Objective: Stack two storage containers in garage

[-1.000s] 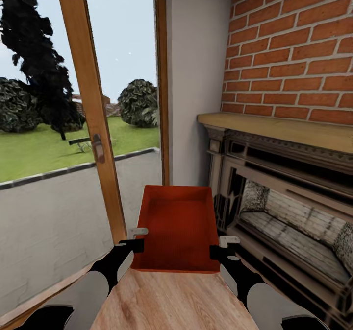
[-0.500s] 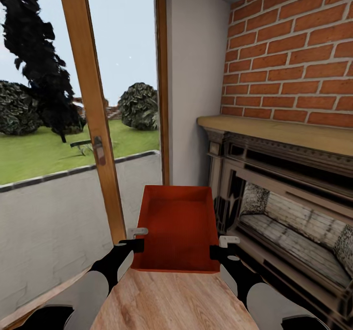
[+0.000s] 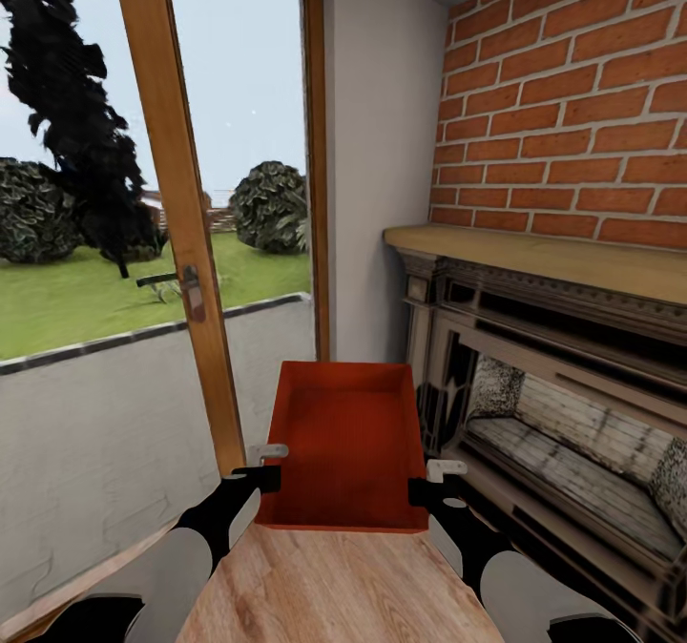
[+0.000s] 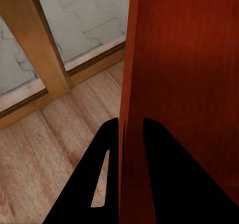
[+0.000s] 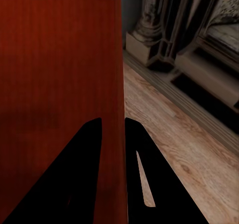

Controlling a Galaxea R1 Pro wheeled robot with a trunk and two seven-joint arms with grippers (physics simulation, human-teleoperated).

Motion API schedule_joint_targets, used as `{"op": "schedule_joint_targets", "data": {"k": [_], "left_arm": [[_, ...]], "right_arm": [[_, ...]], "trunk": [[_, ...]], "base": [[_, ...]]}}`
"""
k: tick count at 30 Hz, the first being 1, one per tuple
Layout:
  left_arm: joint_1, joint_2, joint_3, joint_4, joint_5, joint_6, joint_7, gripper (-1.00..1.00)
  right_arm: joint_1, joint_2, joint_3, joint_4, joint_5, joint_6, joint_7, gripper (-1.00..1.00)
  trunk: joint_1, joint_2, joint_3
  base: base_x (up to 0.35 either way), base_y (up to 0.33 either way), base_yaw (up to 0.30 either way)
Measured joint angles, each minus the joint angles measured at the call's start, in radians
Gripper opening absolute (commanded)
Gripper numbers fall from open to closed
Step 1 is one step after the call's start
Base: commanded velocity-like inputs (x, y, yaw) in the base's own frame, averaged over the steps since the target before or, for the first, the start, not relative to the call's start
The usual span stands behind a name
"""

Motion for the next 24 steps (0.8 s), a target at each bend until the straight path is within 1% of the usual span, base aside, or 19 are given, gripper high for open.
{"op": "schedule_joint_targets", "data": {"k": [7,24], "left_arm": [[0.0,0.001,0.0,-0.001,0.0,0.0,-0.002,-1.0],[0.0,0.0,0.0,-0.002,-0.001,0.002,0.0,-1.0]], "right_arm": [[0.0,0.001,0.0,0.0,0.0,0.0,-0.001,-1.0],[0.0,0.0,-0.001,0.0,-0.001,0.0,0.0,-1.0]], "trunk": [[0.0,0.0,0.0],[0.0,0.0,0.017]], "base": [[0.0,0.0,0.0],[0.0,0.0,-0.166]]}}
